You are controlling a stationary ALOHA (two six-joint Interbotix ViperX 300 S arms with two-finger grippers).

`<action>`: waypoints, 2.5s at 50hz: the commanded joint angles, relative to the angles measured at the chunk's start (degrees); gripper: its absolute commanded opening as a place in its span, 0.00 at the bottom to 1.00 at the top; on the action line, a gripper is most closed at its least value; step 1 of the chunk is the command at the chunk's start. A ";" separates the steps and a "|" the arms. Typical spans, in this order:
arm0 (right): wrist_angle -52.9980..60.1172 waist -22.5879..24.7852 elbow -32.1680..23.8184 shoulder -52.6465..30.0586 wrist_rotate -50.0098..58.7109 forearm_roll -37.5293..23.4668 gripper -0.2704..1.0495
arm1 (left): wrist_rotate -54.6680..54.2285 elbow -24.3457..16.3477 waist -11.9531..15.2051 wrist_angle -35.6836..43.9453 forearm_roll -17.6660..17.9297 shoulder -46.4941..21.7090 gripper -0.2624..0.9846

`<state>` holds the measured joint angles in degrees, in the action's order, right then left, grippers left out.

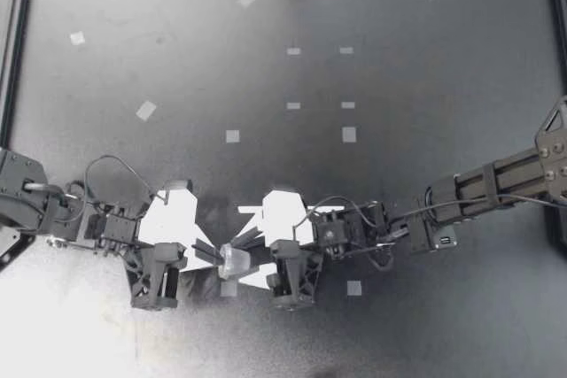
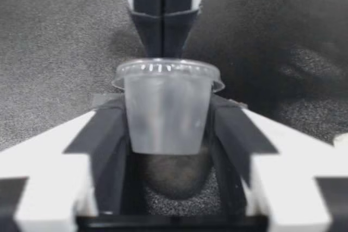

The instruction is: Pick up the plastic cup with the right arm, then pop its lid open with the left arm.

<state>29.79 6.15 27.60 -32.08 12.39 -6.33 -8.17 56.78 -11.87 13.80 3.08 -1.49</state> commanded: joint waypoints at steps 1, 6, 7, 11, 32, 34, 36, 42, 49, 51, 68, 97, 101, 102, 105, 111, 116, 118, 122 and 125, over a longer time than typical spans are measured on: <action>-1.05 0.18 -0.53 2.20 0.18 0.00 0.54 | 0.00 -0.44 -0.26 0.09 -0.09 0.62 0.19; -1.58 0.18 -0.44 2.81 0.18 0.00 0.50 | 0.00 -0.44 -0.26 -0.09 -0.09 0.62 0.19; -1.67 0.26 -0.44 2.90 0.18 0.00 0.49 | 0.00 -0.44 -0.26 -0.18 -0.09 0.70 0.19; -2.29 0.18 -0.35 3.16 0.18 0.00 0.48 | 0.00 -0.44 -0.26 -0.35 -0.09 1.05 0.19; 14.68 -0.62 7.56 9.32 -0.09 -0.26 0.47 | -8.17 10.99 -0.26 29.44 6.59 10.72 0.20; 18.37 -0.97 9.23 10.28 -0.09 -0.26 0.47 | -11.43 12.66 -0.26 33.66 6.86 10.99 0.21; 22.15 -1.32 10.72 11.07 -0.09 -0.26 0.46 | -14.68 13.89 -0.26 37.27 6.77 10.99 0.23; 32.34 -2.37 14.24 12.39 -0.18 -0.26 0.43 | -25.22 13.97 -0.26 41.66 5.63 9.84 0.35; 41.66 -3.52 15.73 12.04 -0.26 -0.26 0.39 | -36.21 10.63 -0.26 41.40 5.54 8.26 0.61; 43.51 -3.96 15.82 11.87 -0.35 -0.26 0.38 | -40.17 9.84 -0.26 40.87 5.71 7.82 0.70; 50.19 -5.10 15.91 11.07 -4.22 -1.14 0.38 | -61.96 7.47 -0.26 43.24 7.65 6.77 0.83; 42.89 -5.10 13.36 7.21 -4.04 -1.23 0.38 | -61.87 5.45 -0.26 45.97 7.73 8.26 0.83; 40.87 -5.10 13.62 6.24 -3.87 -1.14 0.38 | -61.70 5.36 -0.26 46.14 7.73 8.79 0.83; 40.34 -5.10 13.54 5.89 -3.78 -1.14 0.38 | -61.52 5.45 -0.26 46.14 7.65 8.88 0.83; 39.20 -5.10 13.62 4.92 -3.52 -1.14 0.38 | -61.35 5.54 -0.26 46.14 7.65 9.32 0.83; 37.97 -5.01 13.62 3.60 -1.58 -1.14 0.38 | -60.56 5.71 -0.26 46.14 7.73 9.76 0.83; 37.71 -4.92 13.71 3.25 -0.44 -1.32 0.38 | -59.41 5.80 -0.26 46.14 7.73 10.02 0.83; 37.53 -4.75 13.80 3.43 -0.44 -1.32 0.38 | -59.06 5.80 -0.26 46.14 7.73 10.20 0.83; 36.83 -4.66 14.06 3.96 -0.35 -1.32 0.38 | -58.10 5.98 -0.26 46.14 7.82 10.28 0.83; 36.12 -4.48 14.50 5.10 -0.35 -1.32 0.38 | -56.69 6.15 -0.26 45.97 7.73 10.28 0.83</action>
<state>66.27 1.41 42.10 -29.79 12.13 -7.56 -65.92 63.19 -12.13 59.41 10.90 7.56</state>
